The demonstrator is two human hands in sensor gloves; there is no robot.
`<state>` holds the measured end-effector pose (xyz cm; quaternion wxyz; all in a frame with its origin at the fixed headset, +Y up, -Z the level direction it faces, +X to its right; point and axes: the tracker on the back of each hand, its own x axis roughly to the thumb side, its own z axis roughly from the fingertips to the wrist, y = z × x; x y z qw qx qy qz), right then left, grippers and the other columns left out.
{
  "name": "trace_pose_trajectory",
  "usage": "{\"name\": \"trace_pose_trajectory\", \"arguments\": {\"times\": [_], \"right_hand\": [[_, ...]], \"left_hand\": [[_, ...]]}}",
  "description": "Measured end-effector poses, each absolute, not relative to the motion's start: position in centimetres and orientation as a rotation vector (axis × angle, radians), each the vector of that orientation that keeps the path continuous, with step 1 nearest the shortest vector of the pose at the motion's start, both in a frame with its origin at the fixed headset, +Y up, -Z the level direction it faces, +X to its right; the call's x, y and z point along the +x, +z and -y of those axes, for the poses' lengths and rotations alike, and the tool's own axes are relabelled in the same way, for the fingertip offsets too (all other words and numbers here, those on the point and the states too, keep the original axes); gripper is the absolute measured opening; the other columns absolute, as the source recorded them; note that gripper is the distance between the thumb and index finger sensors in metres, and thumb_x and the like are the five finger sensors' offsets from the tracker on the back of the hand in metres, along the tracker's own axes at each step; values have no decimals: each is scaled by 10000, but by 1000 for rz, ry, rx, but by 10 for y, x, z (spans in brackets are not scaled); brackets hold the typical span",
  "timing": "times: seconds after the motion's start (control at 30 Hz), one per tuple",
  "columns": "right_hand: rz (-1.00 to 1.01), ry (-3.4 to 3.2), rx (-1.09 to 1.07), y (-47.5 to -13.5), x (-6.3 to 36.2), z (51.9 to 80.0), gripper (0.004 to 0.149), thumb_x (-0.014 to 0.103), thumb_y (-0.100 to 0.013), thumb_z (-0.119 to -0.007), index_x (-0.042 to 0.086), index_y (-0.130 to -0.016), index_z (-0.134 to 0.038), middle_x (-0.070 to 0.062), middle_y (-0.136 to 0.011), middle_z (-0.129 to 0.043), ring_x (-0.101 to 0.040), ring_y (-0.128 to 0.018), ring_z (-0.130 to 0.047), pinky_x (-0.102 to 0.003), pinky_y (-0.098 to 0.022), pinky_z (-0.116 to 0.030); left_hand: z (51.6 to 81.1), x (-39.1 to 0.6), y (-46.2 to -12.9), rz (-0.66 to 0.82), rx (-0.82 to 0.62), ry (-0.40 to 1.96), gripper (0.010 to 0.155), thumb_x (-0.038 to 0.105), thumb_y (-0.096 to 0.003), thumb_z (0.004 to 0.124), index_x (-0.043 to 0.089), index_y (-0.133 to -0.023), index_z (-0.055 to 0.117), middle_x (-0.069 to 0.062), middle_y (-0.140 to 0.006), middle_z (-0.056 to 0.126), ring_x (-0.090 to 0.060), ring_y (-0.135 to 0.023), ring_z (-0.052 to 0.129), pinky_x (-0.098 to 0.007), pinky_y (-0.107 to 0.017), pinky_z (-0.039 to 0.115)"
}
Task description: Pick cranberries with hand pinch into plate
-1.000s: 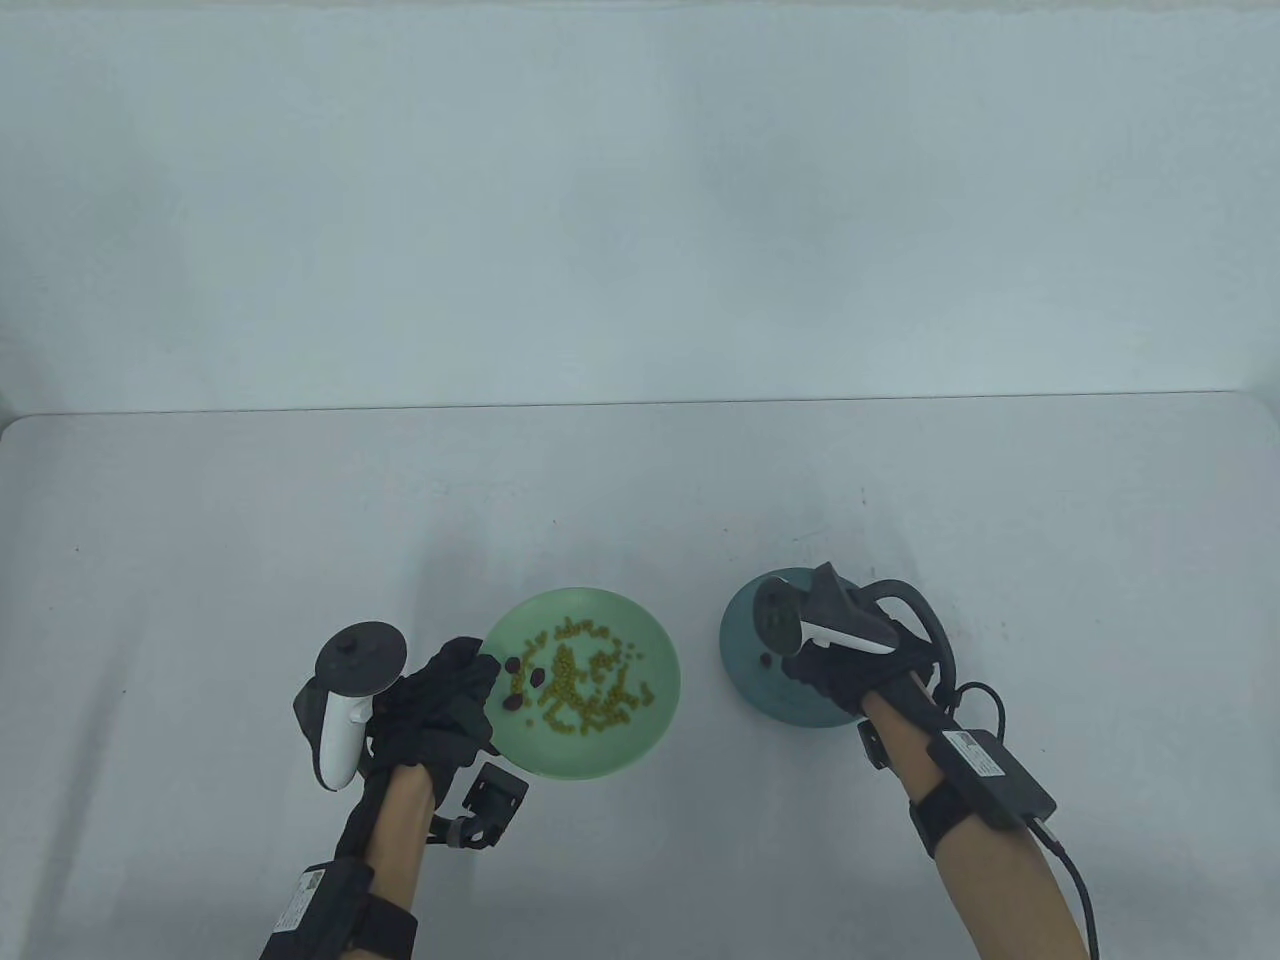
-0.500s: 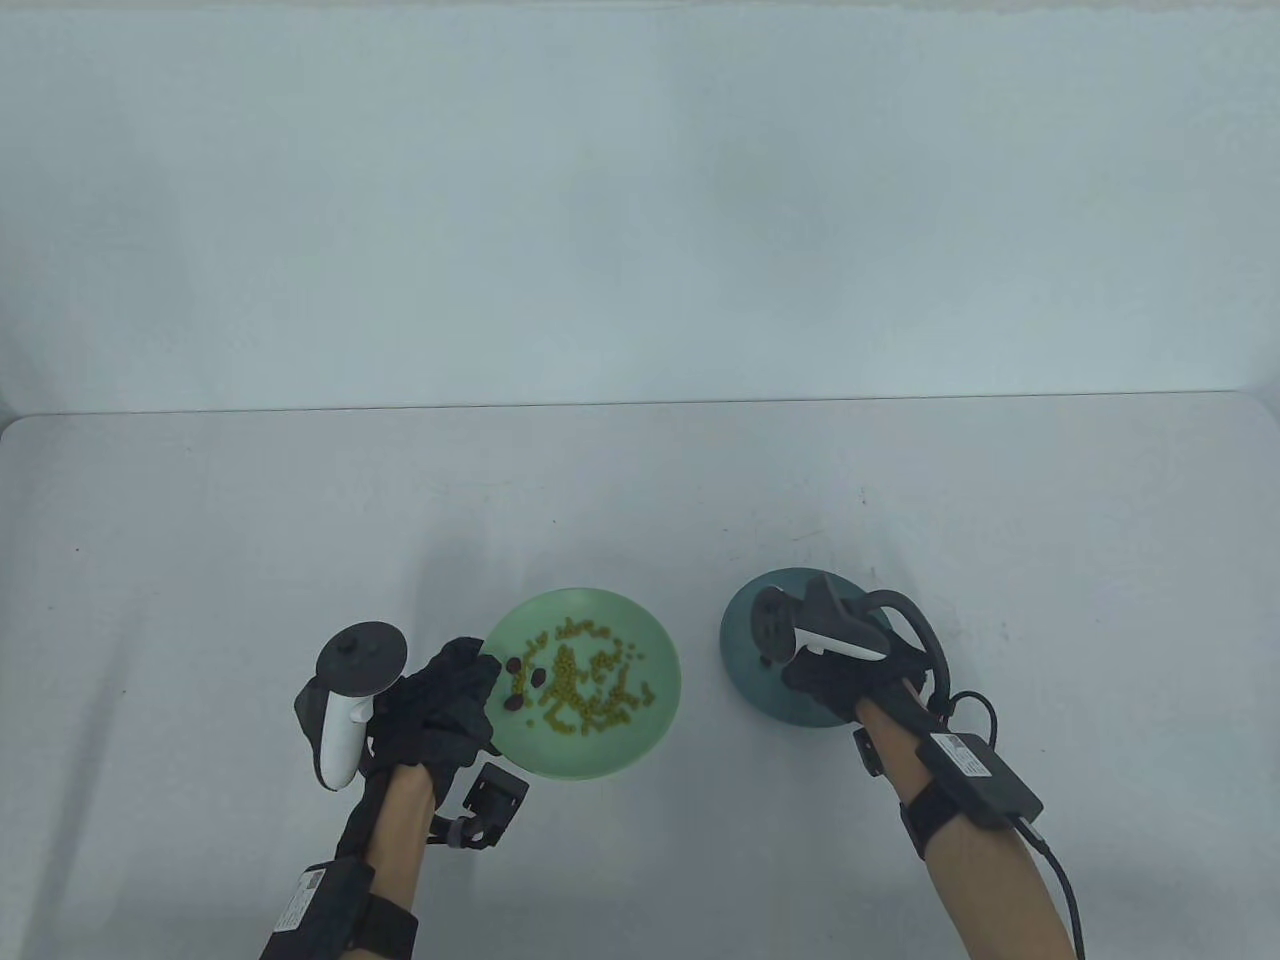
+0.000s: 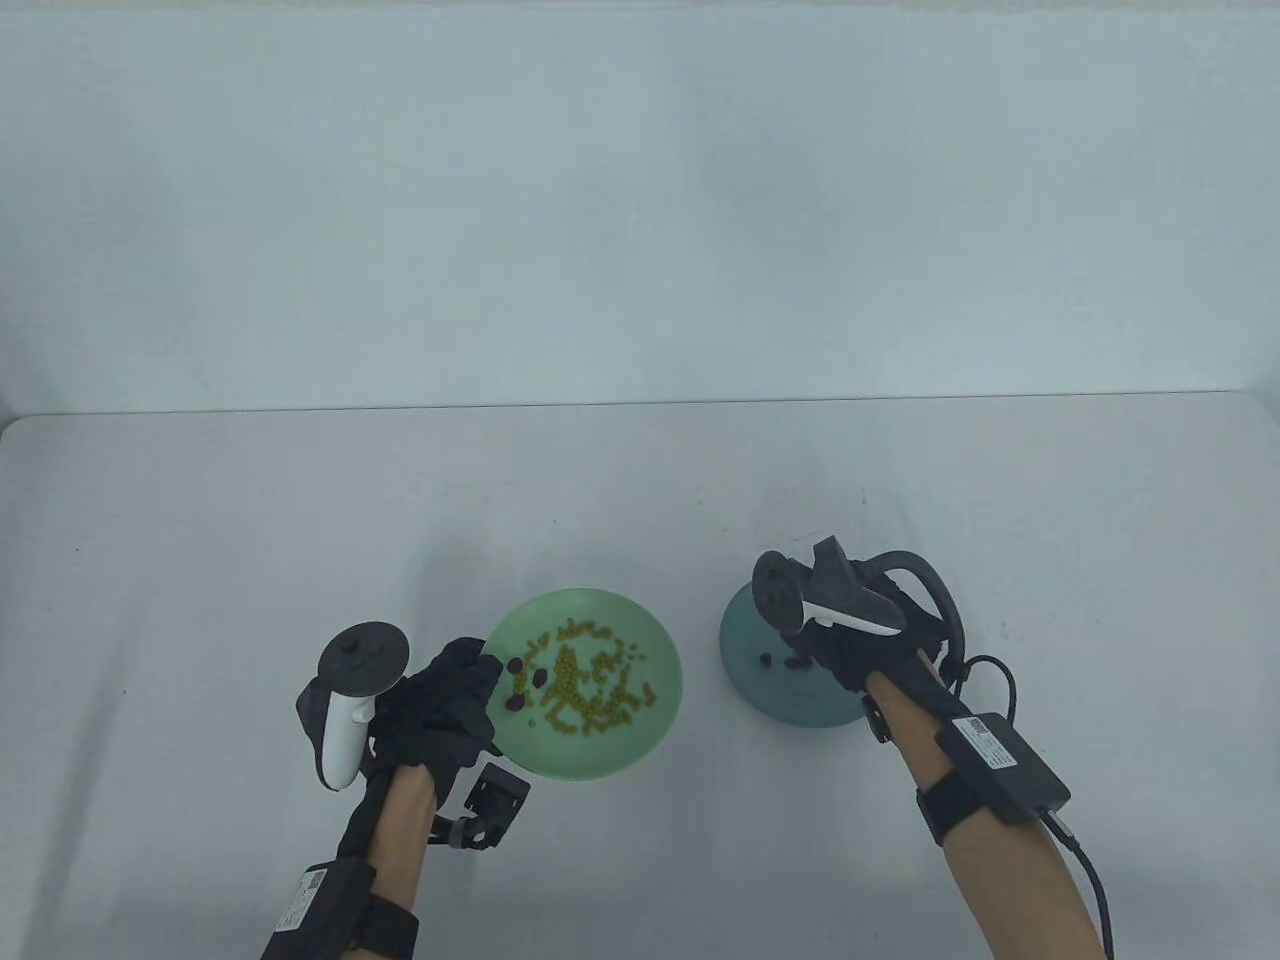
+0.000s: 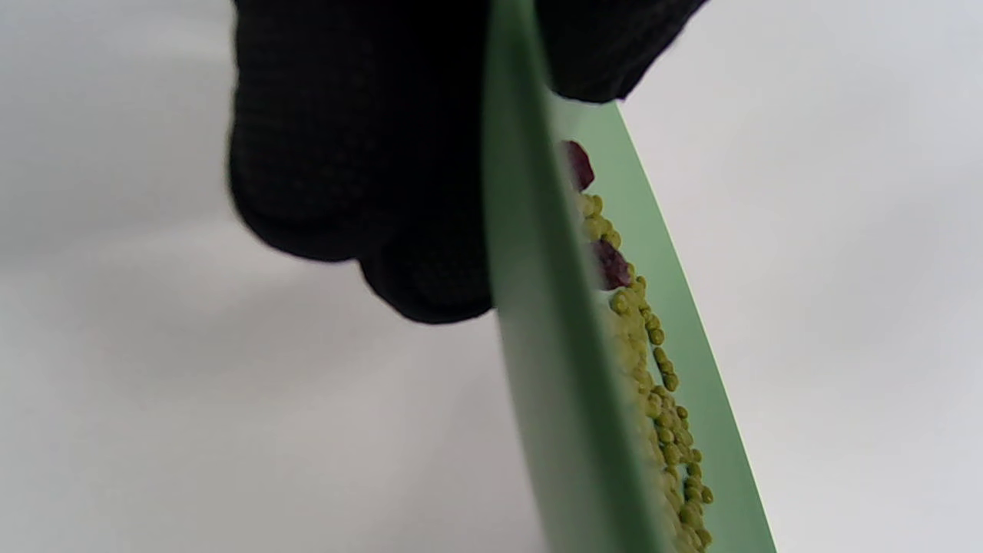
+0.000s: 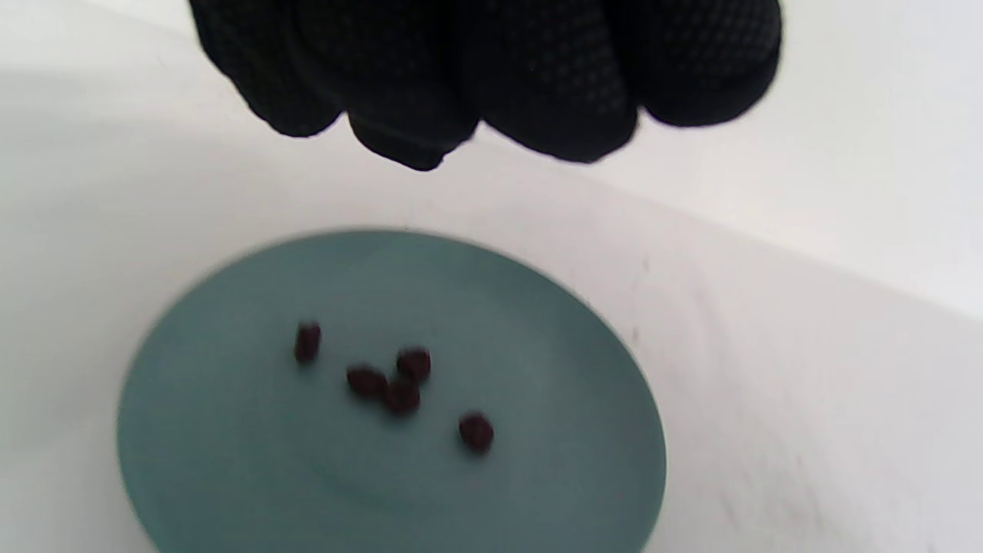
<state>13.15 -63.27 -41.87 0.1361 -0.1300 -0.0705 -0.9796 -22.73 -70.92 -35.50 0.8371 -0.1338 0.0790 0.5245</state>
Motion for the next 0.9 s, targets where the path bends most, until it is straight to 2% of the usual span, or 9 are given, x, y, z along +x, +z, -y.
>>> {"name": "trace_pose_trajectory", "arguments": {"times": [0.2, 0.37, 0.6, 0.9], "right_hand": [[52, -2802, -518, -402, 96, 594, 484, 492, -512, -761, 193, -883, -843, 149, -426, -913, -53, -338, -948, -338, -384, -872], [-20, -2776, -654, -391, 56, 581, 480, 492, -514, -757, 200, -887, -840, 149, -431, -913, -53, -344, -950, -340, -388, -871], [-59, -2746, -782, -383, 7, 582, 485, 499, -516, -748, 202, -888, -839, 148, -432, -913, -54, -343, -950, -340, -386, -872], [-5, -2728, -890, -380, -37, 601, 500, 511, -514, -741, 200, -893, -838, 148, -434, -914, -54, -344, -951, -341, -385, -872]], "left_hand": [[709, -226, -355, -167, -282, 1114, 473, 244, -600, 666, 19, -1014, 627, -149, -784, 900, -228, -449, 1099, -294, -343, 963], [710, -225, -355, -159, -284, 1117, 473, 244, -600, 666, 18, -1014, 627, -149, -784, 900, -227, -449, 1099, -294, -343, 963], [710, -223, -355, -156, -286, 1111, 473, 245, -601, 665, 19, -1014, 625, -148, -784, 900, -225, -449, 1099, -292, -343, 964], [710, -220, -354, -149, -288, 1120, 474, 246, -601, 664, 18, -1015, 622, -148, -784, 900, -222, -449, 1100, -290, -343, 965]]}}
